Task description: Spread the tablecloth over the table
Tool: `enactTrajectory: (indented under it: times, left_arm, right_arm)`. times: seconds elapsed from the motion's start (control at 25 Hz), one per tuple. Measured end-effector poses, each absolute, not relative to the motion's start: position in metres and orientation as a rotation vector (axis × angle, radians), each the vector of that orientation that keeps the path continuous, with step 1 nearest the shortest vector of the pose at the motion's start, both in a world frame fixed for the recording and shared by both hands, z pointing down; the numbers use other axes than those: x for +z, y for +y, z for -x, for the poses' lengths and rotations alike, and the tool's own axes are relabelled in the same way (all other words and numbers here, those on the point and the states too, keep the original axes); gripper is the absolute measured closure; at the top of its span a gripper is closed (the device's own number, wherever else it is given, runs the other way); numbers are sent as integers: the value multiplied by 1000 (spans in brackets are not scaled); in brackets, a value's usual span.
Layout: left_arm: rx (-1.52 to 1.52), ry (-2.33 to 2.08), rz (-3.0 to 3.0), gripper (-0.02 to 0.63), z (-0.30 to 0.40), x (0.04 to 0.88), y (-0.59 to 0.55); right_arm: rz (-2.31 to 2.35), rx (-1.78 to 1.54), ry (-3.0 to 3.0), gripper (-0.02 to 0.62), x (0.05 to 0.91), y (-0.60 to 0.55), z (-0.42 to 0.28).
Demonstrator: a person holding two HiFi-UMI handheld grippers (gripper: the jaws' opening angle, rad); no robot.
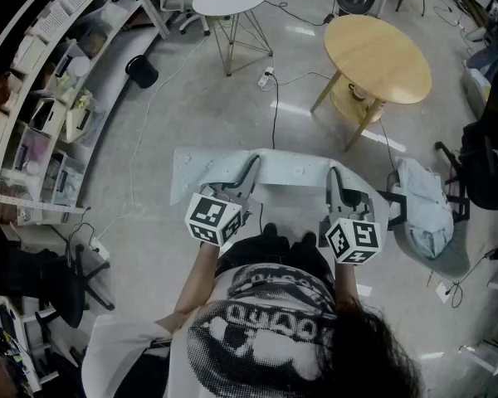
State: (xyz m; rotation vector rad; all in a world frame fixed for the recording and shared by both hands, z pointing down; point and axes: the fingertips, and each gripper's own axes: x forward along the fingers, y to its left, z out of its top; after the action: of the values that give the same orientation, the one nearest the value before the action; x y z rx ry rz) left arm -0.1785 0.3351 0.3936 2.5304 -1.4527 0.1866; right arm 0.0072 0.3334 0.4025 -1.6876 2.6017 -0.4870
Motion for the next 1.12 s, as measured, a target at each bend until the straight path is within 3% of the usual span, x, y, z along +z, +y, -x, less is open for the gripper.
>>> enactTrajectory:
  times: [0.52,1.12]
  left_arm:
    - [148,-1402,-2605,541,198,389,317]
    - [140,-1221,-2646,541,158,399,250]
  right_arm:
    - [1701,-545,2530,528,406,324,13]
    - [1815,-567,2442,528,410,280,-24]
